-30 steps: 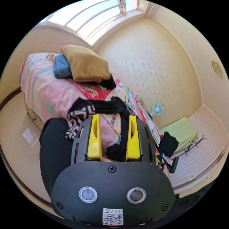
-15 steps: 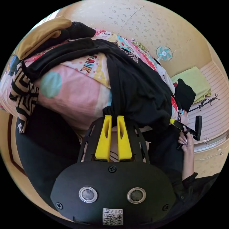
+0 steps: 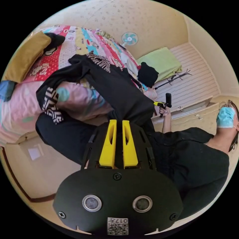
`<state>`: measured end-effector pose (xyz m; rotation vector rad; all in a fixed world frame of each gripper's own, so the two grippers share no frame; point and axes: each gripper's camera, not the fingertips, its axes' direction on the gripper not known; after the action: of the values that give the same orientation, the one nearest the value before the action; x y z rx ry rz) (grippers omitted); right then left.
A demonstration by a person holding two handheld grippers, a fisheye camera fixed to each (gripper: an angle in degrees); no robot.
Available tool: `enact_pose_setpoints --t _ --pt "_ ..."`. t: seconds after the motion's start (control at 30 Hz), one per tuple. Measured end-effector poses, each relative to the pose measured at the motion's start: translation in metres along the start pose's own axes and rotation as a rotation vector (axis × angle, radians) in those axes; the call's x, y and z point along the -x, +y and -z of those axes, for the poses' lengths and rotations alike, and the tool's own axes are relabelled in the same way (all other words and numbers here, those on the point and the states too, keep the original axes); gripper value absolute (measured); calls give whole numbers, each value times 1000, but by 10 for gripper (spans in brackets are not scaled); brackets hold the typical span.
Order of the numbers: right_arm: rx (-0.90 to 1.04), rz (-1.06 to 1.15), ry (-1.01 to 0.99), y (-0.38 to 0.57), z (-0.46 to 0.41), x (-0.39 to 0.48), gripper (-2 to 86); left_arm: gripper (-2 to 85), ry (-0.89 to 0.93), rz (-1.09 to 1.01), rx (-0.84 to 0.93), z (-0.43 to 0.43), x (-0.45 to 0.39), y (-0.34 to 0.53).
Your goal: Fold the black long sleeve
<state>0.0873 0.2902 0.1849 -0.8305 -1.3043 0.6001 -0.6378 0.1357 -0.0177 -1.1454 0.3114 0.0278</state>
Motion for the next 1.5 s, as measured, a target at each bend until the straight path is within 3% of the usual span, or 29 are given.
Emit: enact_pose_setpoints --t 0.07,0.17,0.3,0.37,0.53,0.73,0.83,0.93,1.0,1.2,1.33,1.5 --pt "-88 -119 -2 13 22 -31 64 62 -63 119 -6 -2 22 19" --pt "-466 -320 -65 52 75 -84 88 66 -67 215 -152 20 40 39" --pt "-908 -617 -329 110 99 -156 110 67 -21 129 -410 34 27 32" --pt "-978 -718 -375 117 96 -172 119 67 70 35 -517 20 13 9" --pt "-986 -830 -471 92 94 -182 133 74 136 -30 -560 -37 6 -54" --pt "-974 -1007 -384 57 116 -195 134 73 -94 -42 -528 -112 37 -73" --pt "-964 -1041 -488 39 107 -196 134 61 65 -57 -632 -110 62 -52" --pt "-1140 -1084 -482 47 102 -197 128 49 162 -37 -612 -103 81 -49" --pt "-1251 -1116 -431 59 107 -201 117 42 182 -36 -629 -101 84 -44" --pt "-1294 -1129 -297 54 126 -209 85 32 241 -21 -643 -95 90 -37" --pt "-1290 -1119 -392 52 123 -211 87 -2 267 -11 -648 -91 94 -33" --pt "-1303 -1173 -352 55 126 -233 68 -8 280 -5 -656 -85 95 -30"
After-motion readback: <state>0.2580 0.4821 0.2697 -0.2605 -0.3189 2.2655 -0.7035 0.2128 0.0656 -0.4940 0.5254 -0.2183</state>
